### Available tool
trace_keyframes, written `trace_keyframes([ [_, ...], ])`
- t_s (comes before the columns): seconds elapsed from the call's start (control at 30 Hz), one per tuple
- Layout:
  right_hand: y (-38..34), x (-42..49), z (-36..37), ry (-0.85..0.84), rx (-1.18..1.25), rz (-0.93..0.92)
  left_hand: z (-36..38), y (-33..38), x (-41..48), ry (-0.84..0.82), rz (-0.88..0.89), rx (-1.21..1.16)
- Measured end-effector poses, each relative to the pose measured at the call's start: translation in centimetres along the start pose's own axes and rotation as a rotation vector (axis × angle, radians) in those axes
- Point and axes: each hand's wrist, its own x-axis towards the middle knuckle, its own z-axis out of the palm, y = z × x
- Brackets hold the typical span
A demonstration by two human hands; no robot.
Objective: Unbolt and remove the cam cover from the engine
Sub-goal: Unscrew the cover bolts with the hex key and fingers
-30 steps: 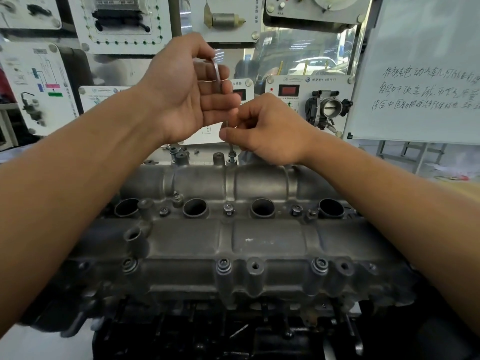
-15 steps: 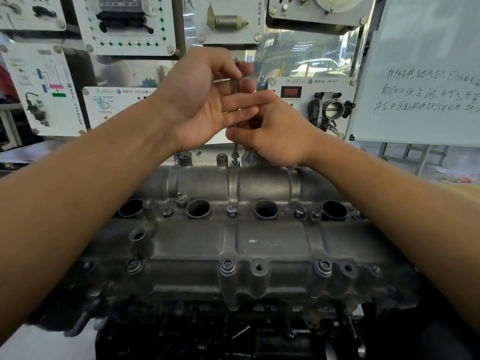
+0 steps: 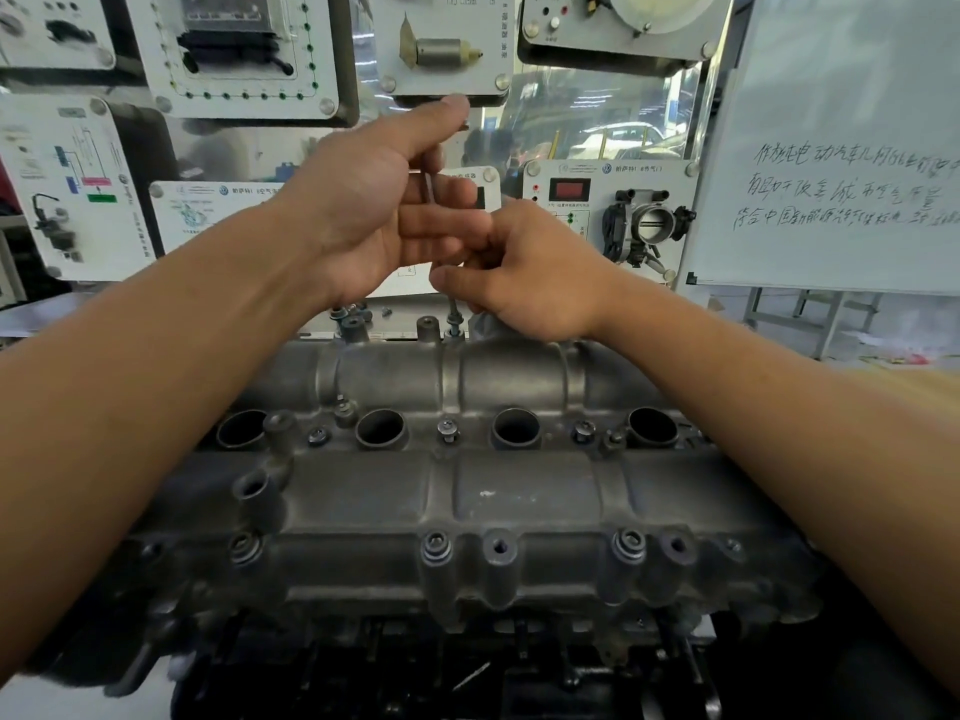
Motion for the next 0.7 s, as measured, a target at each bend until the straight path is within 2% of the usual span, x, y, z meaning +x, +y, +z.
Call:
trace_keyframes([
  [0.2, -0.2, 0.0, 0.0, 0.0, 0.003, 0.019, -0.3, 0.3, 0.3, 0.075, -0.03, 0.043],
  [0.43, -0.4, -0.1, -0.1, -0.017, 0.004, 0.031, -1.1, 0.6, 0.5, -0.021, -0.083, -0.034],
  [0.7, -0.3, 0.0, 0.0, -0.013, 0.013, 0.036, -0.7, 0.4, 0.0, -0.17, -0.062, -0.302],
])
